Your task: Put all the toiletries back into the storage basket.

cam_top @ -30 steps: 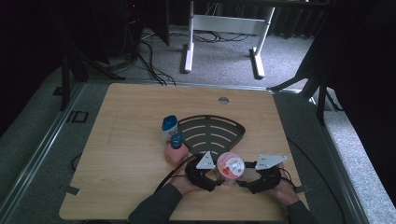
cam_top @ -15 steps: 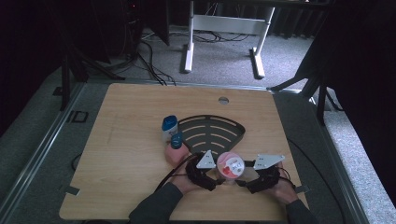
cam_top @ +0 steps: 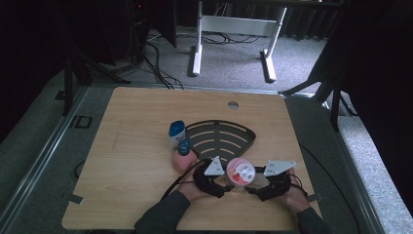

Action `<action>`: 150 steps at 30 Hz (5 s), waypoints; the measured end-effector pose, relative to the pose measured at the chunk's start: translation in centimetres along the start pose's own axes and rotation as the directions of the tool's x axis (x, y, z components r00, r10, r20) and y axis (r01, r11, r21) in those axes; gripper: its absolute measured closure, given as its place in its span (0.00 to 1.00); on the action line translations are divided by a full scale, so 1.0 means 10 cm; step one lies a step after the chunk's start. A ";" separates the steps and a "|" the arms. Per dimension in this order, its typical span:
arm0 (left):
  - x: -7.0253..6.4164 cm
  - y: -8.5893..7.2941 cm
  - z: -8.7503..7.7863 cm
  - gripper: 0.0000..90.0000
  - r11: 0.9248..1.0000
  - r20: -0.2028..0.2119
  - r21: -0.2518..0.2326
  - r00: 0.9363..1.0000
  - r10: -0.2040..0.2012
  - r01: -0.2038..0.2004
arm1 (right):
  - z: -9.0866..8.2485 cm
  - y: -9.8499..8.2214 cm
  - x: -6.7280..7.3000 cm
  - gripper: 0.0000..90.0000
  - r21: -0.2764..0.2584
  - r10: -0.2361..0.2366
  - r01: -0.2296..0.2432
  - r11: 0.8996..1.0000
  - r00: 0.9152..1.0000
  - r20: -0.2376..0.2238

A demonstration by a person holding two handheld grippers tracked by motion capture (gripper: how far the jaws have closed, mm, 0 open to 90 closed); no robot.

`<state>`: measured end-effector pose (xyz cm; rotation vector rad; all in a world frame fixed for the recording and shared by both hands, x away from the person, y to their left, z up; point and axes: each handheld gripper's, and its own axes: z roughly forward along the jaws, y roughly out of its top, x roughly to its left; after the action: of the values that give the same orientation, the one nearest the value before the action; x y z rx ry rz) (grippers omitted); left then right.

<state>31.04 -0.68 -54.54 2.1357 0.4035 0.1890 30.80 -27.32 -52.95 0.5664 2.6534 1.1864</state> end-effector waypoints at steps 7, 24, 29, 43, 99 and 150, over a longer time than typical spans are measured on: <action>0.01 0.03 0.07 0.19 1.000 0.007 0.002 1.000 -0.003 0.003 | 0.00 0.00 0.01 0.22 0.002 -0.006 0.006 1.000 1.000 -0.001; -0.06 0.08 0.07 0.17 0.999 -0.027 0.026 0.999 0.028 -0.028 | -0.01 0.01 0.03 0.21 0.012 -0.002 0.002 1.000 1.000 0.003; -0.09 0.11 0.04 0.17 0.999 -0.041 0.022 0.998 0.041 -0.040 | -0.03 0.02 0.04 0.21 0.008 -0.004 0.004 1.000 1.000 0.005; -0.08 0.16 0.02 0.17 0.999 -0.058 0.027 0.998 0.031 -0.030 | -0.04 0.10 0.02 0.20 0.013 -0.020 0.020 1.000 1.000 0.018; 0.11 0.51 -0.02 0.17 1.000 -0.113 0.018 0.994 0.001 0.001 | -0.17 0.36 -0.31 0.19 -0.006 -0.018 0.018 1.000 1.000 0.012; 0.44 0.75 0.10 0.17 0.999 -0.172 -0.023 0.984 -0.047 0.044 | -0.19 0.65 -0.76 0.18 0.030 -0.035 0.034 0.999 0.999 0.035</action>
<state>37.07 -3.81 -48.98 2.0959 0.5488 0.3517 38.82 -27.80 -46.75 0.5387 2.6439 1.1191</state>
